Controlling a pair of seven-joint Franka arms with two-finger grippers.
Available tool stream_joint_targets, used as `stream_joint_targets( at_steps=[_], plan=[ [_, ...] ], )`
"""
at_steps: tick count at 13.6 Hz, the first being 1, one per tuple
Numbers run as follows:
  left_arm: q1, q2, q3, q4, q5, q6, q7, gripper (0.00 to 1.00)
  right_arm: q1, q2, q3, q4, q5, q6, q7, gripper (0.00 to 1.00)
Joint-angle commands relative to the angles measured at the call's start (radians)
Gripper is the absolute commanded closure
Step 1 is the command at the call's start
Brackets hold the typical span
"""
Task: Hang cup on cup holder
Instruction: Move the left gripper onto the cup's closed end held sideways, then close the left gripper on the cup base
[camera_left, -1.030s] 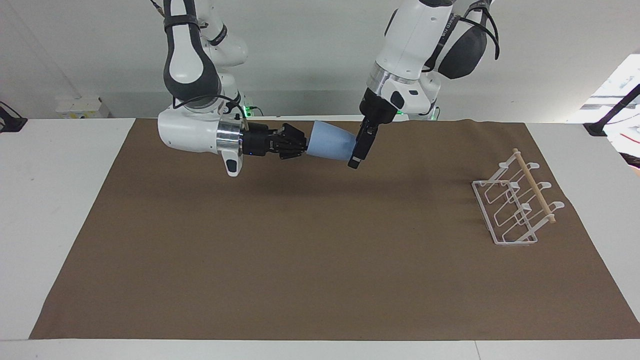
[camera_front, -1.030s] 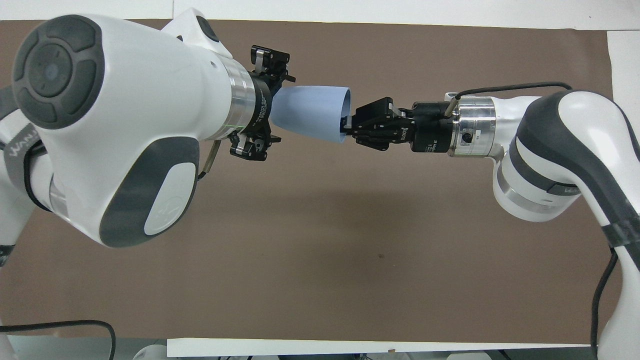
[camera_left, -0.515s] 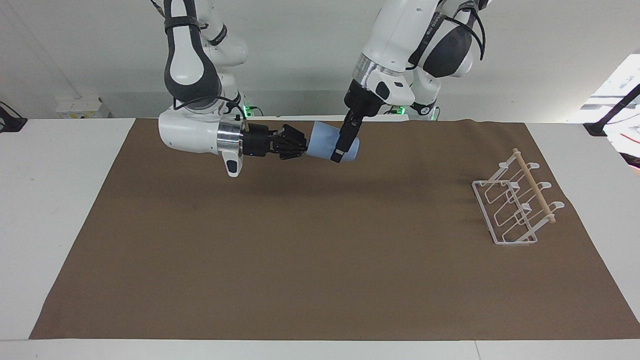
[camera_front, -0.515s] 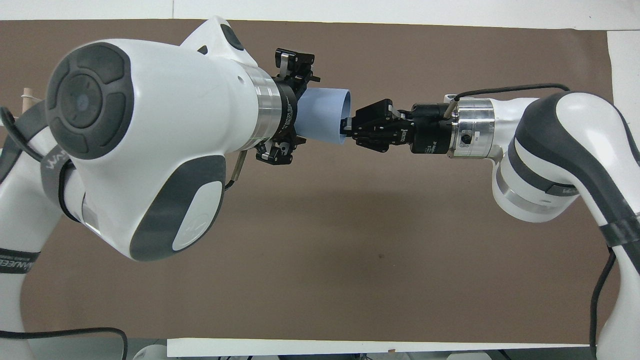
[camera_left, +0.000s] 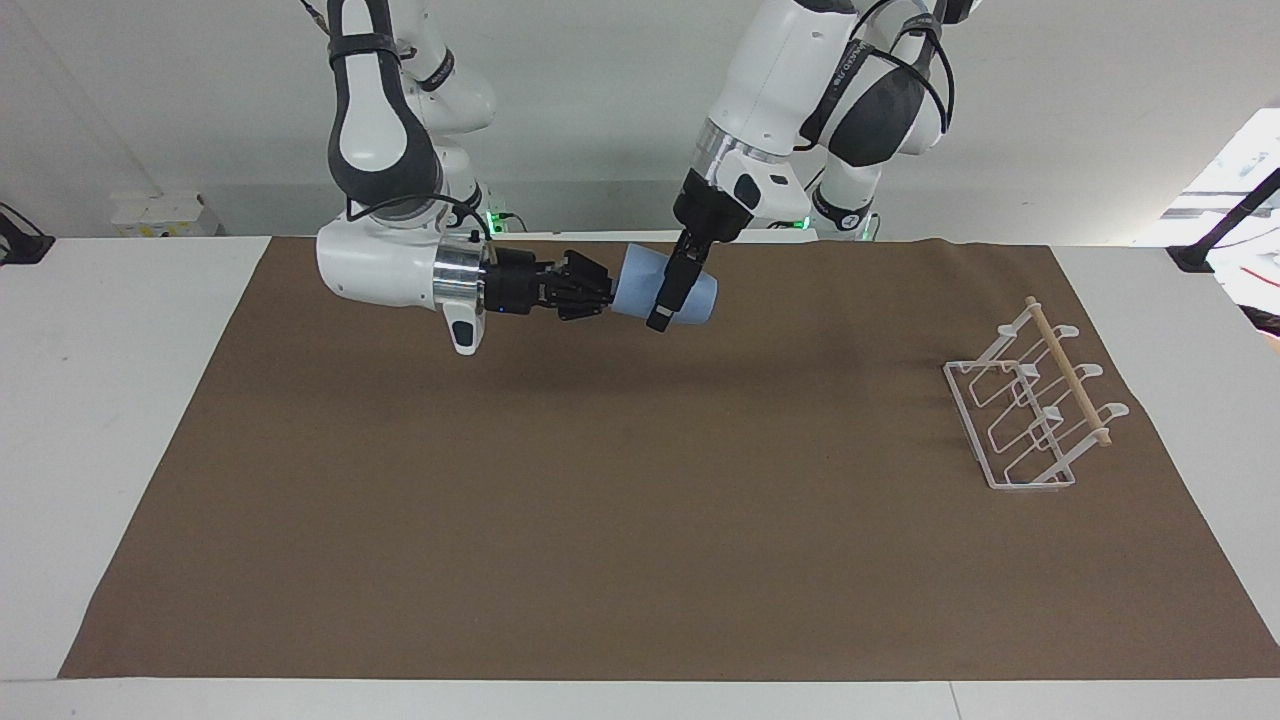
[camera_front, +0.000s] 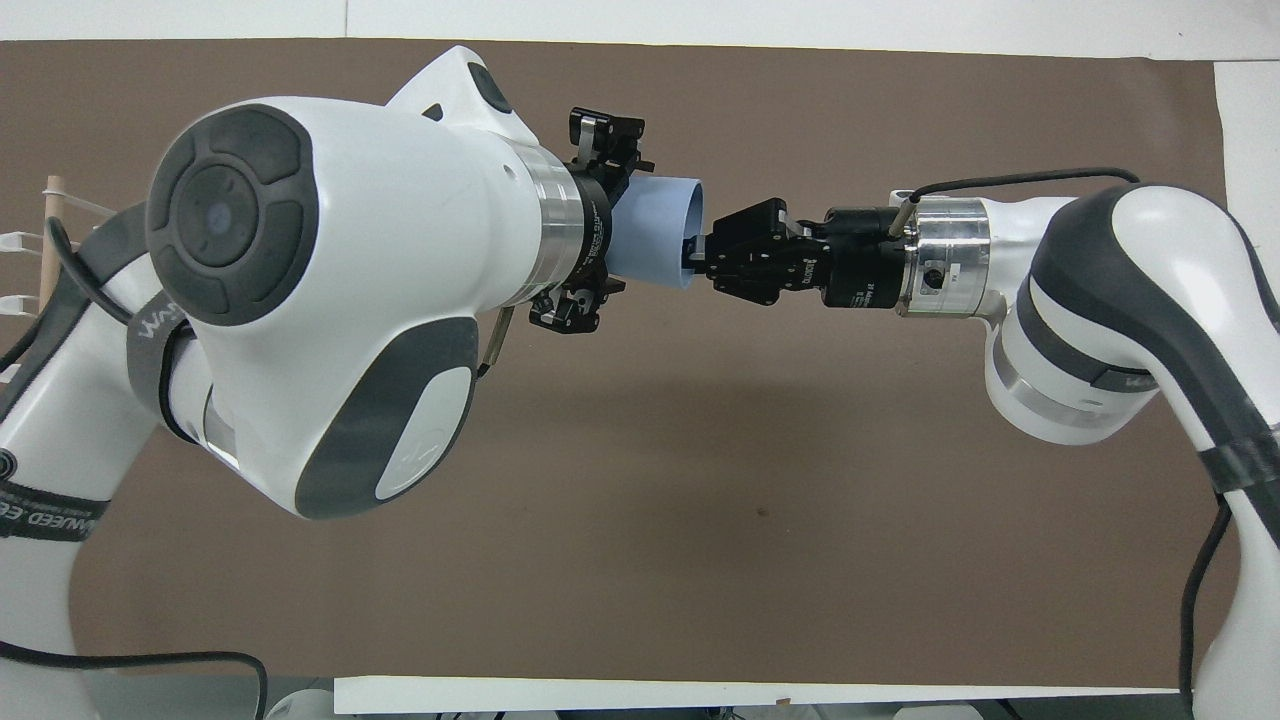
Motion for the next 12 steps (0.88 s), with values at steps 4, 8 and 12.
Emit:
stream_joint_targets(
  at_steps=[4,8,12],
  plan=[
    [-0.005,-0.004,0.013,-0.016,0.000,0.007,-0.011,0.03,-0.010,-0.027,0.004,-0.024,0.023,-0.009,-0.009,1.00],
    [-0.002,-0.004,0.021,-0.016,0.002,-0.001,-0.011,0.04,-0.012,-0.027,0.002,-0.024,0.023,-0.012,-0.009,1.00],
    [-0.005,-0.004,0.021,-0.016,0.002,-0.002,-0.012,0.28,-0.012,-0.027,0.002,-0.024,0.021,-0.011,-0.009,1.00]
  ],
)
